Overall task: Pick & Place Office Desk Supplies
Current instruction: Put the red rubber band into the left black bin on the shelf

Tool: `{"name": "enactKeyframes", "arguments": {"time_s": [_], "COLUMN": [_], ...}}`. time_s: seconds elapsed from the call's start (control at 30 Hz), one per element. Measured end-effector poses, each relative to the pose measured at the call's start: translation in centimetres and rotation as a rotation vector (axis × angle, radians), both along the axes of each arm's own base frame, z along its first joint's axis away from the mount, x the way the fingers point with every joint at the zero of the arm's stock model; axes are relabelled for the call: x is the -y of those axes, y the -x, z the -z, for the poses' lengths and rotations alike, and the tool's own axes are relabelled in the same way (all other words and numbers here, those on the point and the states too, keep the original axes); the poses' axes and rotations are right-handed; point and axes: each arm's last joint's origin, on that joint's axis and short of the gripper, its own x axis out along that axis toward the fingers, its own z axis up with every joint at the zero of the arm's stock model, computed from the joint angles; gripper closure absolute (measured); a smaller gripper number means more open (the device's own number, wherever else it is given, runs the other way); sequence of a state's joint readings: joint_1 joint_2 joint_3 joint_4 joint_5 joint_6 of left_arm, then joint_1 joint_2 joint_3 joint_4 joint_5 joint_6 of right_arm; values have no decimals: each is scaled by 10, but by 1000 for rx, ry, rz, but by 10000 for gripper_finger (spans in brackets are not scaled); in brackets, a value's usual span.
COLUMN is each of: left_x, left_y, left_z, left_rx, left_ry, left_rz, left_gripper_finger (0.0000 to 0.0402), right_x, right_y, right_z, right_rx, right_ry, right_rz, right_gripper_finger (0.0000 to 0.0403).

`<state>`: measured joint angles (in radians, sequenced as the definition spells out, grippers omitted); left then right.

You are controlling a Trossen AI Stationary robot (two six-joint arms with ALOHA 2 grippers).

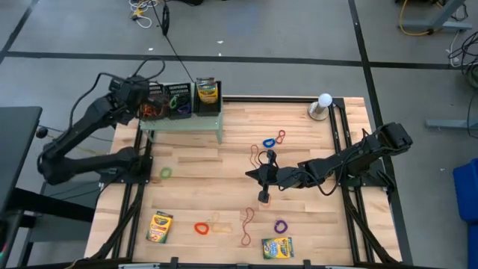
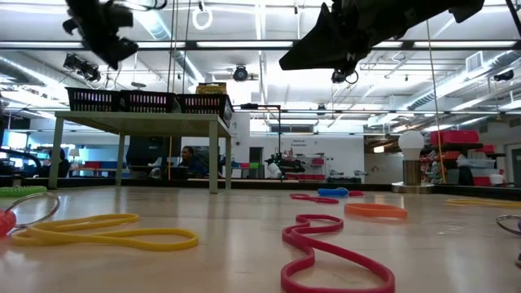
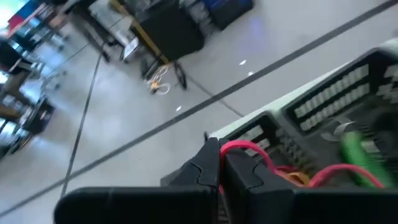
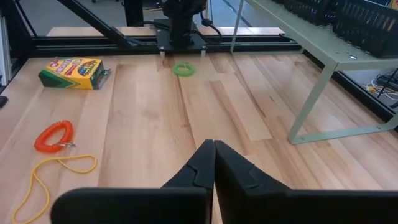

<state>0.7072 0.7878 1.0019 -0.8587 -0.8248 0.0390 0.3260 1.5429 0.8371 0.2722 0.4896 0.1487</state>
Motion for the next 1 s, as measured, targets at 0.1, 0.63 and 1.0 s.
{"name": "enactKeyframes", "arguments": {"time_s": [0.1,0.63,1.0], "left_x": [-6,-17,-18], "left_y": [9,33,30], "left_z": [15,28,29], "left_rx": [-9,-4,56], "left_ry": [12,31,76], "left_rz": [-46,-168,-66], "left_gripper_finger": [396,395,395], "right_x": [0,0,0], "right_y": [0,0,0], "right_z": [0,0,0], "right_rx": [0,0,-1], "right_ry": [0,0,1], "right_rz": [0,0,1], "right_gripper_finger": [397,397,396]}}
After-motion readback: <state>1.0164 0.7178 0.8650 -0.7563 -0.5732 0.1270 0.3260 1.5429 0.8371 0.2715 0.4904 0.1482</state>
